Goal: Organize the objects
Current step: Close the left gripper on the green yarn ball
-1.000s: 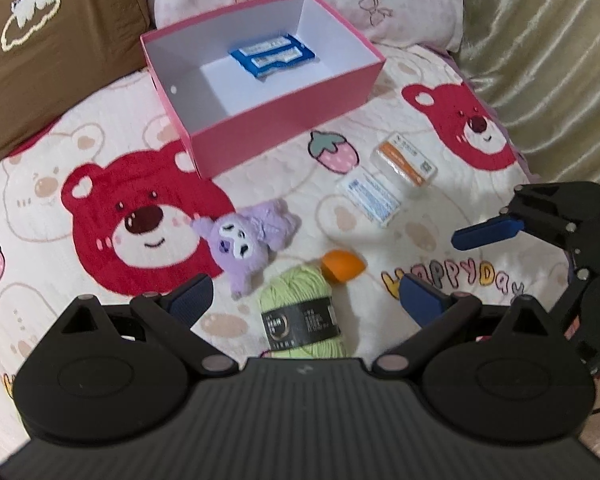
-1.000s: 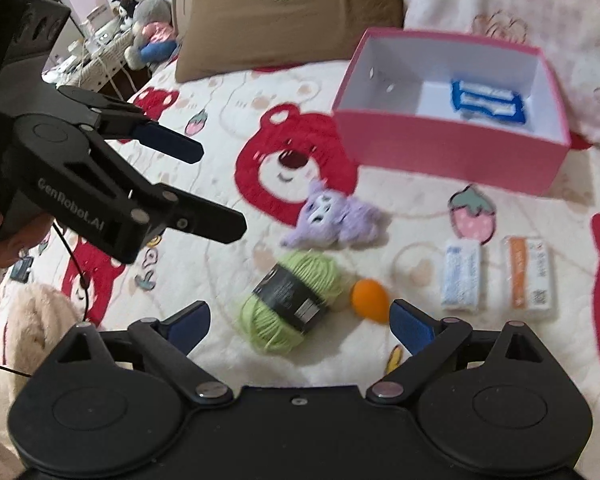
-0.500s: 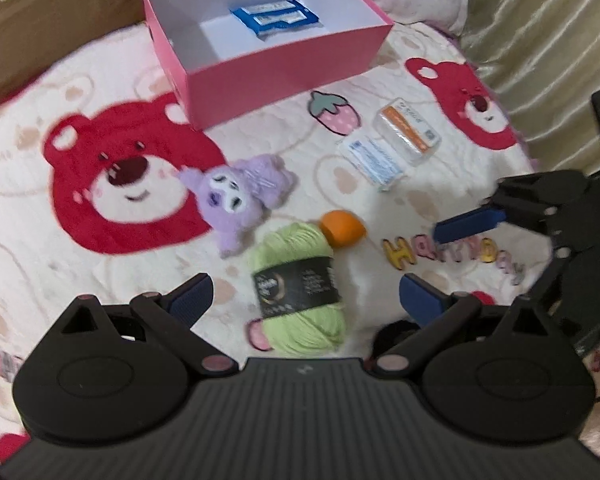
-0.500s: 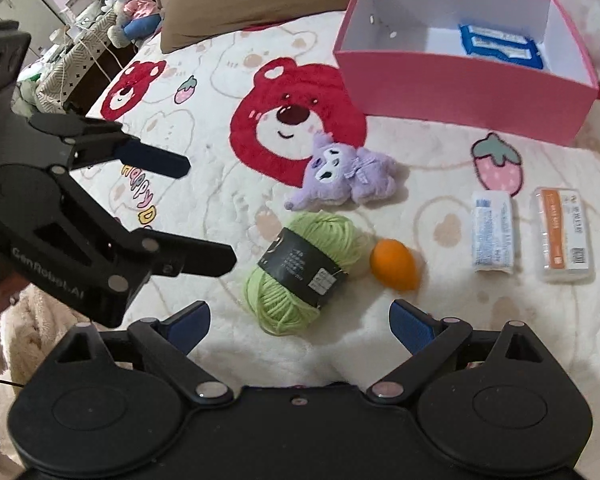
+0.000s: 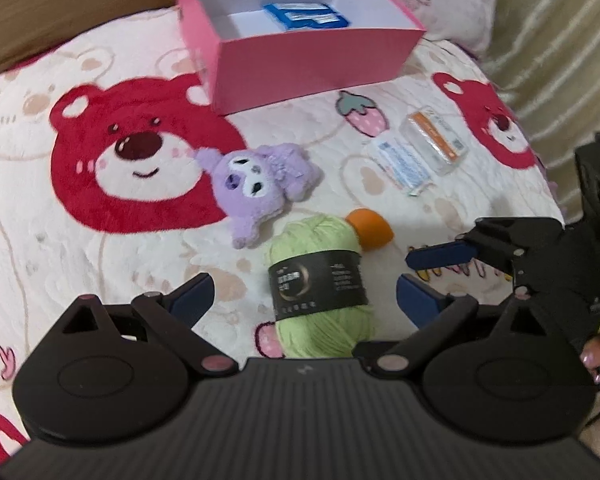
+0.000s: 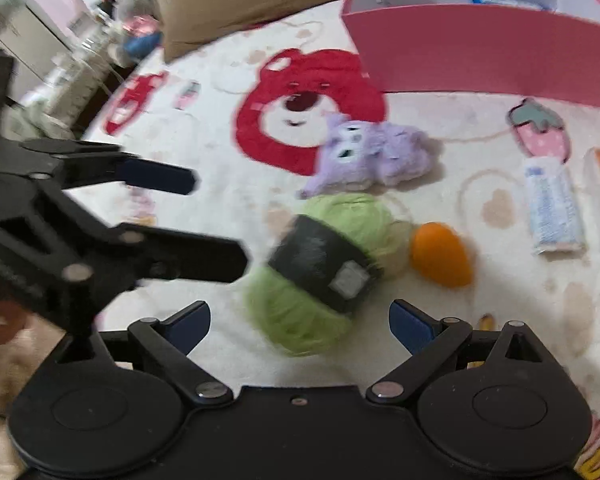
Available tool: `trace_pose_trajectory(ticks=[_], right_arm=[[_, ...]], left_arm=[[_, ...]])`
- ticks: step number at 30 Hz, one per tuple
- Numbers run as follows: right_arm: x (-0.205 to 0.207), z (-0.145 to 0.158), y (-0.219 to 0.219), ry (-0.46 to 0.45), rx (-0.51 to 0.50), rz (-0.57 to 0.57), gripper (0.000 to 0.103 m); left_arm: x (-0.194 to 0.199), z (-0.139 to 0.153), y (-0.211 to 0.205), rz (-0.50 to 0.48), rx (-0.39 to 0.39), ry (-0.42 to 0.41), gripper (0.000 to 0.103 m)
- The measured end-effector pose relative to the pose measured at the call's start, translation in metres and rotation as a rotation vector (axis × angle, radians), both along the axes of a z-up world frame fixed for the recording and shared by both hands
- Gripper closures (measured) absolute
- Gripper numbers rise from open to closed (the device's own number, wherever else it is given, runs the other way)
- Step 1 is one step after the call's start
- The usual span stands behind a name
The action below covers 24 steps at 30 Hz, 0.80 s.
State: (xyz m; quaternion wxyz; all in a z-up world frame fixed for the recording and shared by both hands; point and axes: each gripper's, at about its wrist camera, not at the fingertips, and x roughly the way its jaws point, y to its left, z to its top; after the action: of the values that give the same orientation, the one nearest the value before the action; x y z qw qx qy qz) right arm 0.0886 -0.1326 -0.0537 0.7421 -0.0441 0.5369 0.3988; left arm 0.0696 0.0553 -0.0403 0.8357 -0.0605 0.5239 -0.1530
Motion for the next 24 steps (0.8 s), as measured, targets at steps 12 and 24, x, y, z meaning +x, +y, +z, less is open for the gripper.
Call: trace_pose_trajectory(ticks=[12, 24], right_arm=[[0.002, -0.027, 0.009, 0.041, 0.028, -0.082, 0.006], [-0.001, -0.052, 0.008, 0.134, 0.093, -0.175, 0.022]], left_arm=[[0.002, -0.036, 0.021, 0.090, -0.156, 0.009, 0.006], [-0.001, -0.067, 0.025, 0.140, -0.249, 0.037, 0.038]])
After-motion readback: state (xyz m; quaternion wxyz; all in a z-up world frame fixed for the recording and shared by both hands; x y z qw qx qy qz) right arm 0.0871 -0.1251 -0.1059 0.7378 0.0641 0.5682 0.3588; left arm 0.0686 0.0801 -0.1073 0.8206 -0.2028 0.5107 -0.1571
